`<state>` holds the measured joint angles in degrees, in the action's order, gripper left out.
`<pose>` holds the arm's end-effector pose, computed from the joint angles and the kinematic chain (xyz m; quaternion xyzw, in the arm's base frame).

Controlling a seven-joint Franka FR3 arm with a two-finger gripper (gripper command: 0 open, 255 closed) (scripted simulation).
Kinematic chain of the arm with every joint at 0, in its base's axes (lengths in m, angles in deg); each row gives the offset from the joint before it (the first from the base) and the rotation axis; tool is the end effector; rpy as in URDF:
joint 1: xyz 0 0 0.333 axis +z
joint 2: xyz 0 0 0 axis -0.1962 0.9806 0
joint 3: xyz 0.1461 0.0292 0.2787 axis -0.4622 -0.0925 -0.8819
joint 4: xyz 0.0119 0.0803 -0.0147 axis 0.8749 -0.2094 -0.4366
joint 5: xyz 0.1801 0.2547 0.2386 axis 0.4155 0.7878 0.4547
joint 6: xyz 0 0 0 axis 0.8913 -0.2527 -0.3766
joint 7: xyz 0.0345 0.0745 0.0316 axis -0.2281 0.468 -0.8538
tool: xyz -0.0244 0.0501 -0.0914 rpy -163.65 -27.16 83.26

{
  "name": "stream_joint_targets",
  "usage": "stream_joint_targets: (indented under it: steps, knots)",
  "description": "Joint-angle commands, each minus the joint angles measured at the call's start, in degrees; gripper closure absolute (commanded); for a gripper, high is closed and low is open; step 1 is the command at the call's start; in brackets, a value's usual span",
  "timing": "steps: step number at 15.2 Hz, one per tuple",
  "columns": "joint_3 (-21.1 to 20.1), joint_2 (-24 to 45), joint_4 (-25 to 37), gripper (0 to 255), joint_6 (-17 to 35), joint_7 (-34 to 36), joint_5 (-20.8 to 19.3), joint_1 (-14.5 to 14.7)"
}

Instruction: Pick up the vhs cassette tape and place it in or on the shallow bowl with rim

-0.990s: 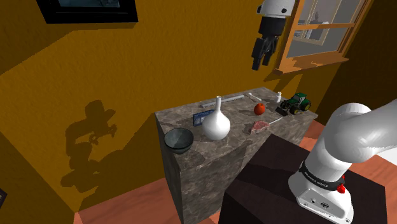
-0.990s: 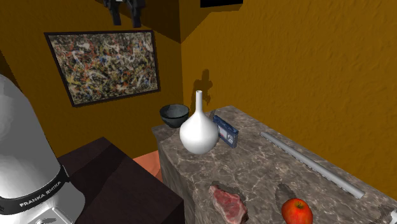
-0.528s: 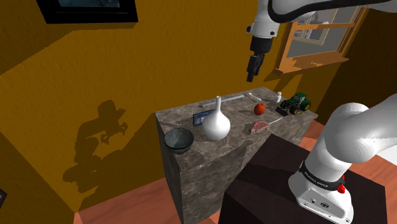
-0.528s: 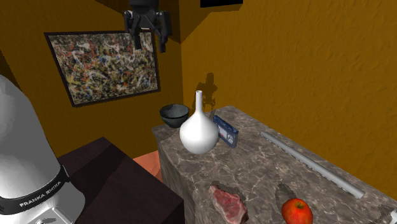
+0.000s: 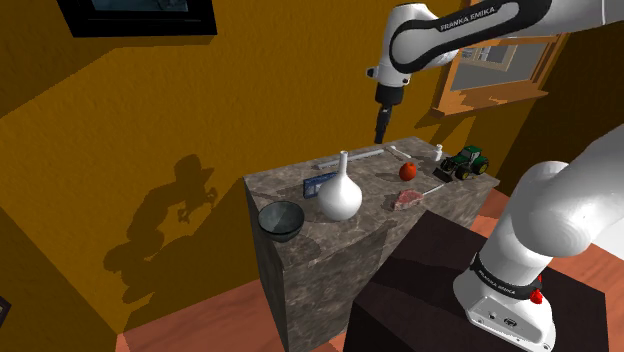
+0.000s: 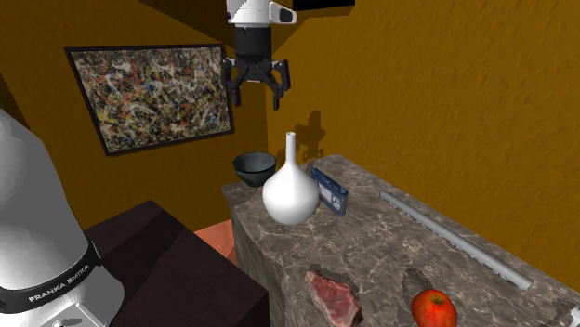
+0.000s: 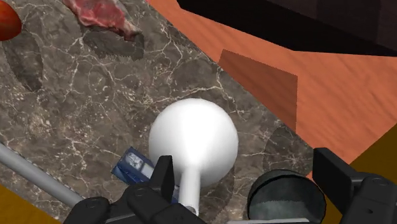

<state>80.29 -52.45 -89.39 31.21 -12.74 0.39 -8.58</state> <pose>0.4148 -0.0796 0.4692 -0.9793 -0.2017 -0.0117 0.0096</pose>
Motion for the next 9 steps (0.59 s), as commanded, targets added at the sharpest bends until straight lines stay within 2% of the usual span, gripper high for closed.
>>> stream_joint_targets:
  steps: [1,9]
  knots:
    - [1.8,4.0,0.4,0,3.8,-4.4,-0.1,0.4]
    - [5.7,21.8,6.5,0,15.2,-20.9,3.7,2.2]
